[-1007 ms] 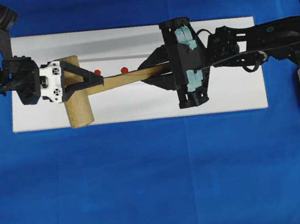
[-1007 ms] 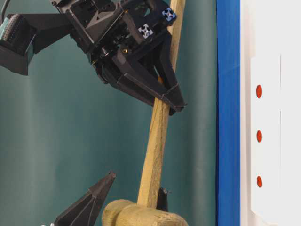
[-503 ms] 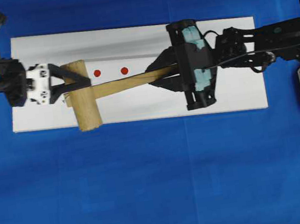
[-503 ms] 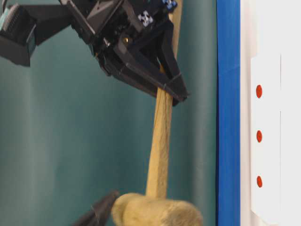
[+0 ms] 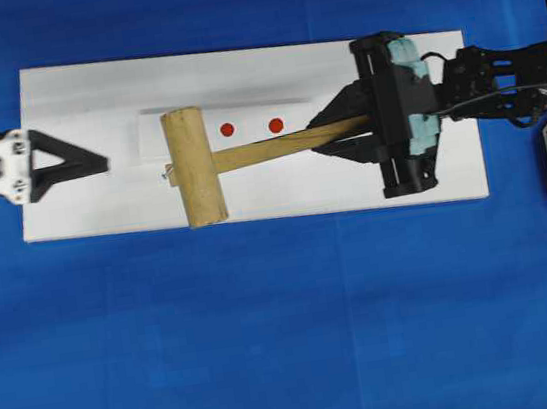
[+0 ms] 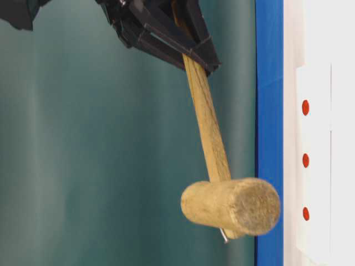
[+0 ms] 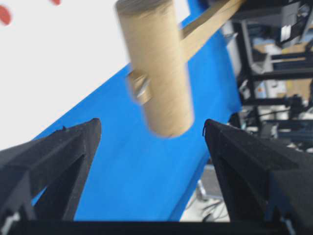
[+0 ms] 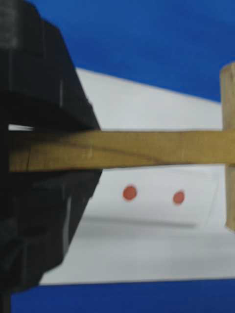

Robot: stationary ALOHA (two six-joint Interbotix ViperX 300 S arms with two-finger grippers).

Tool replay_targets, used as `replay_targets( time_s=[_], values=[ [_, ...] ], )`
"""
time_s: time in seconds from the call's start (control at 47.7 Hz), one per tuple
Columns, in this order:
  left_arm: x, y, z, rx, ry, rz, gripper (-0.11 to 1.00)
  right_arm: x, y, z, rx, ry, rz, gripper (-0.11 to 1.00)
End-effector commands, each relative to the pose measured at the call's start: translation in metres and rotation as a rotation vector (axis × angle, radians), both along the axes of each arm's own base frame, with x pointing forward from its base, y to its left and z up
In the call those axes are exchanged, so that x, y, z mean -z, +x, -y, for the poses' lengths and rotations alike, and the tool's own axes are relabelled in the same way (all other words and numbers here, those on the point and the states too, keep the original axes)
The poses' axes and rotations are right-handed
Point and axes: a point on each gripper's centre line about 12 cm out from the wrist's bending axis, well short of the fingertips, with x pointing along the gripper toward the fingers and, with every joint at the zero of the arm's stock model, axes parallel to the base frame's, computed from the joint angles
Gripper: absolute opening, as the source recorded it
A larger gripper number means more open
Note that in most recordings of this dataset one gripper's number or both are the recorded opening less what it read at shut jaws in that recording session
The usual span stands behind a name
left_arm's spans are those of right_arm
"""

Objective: Hit the mark with a hammer.
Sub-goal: 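Carry the mallet with the right gripper back to the table front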

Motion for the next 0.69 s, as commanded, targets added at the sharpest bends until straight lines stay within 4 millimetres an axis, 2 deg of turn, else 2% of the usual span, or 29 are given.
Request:
replay_targets(
  time_s=[0.0, 0.147, 0.378, 0.503, 0.671],
  values=[
    [-0.009, -0.007, 0.000, 0.001, 0.005, 0.017, 0.83, -0.014, -0.002, 0.000, 0.010, 0.006, 0.049, 0.09],
    [-0.016, -0.022, 0.001, 0.001, 0.007, 0.043, 0.83, -0.015, -0.002, 0.000, 0.011, 0.009, 0.051, 0.09],
    [-0.020, -0.032, -0.001, -0.003, 0.031, 0.053, 0.83, -0.013, 0.001, -0.002, 0.033, 0.063, 0.050, 0.09],
    [-0.018, -0.033, -0.005, 0.006, 0.104, 0.044, 0.82, -0.012, 0.004, -0.017, 0.020, 0.121, 0.049, 0.09],
    [-0.018, -0.033, -0.008, 0.081, 0.323, 0.021, 0.82, -0.011, 0.008, -0.041, 0.005, 0.187, 0.074, 0.09]
  ],
)
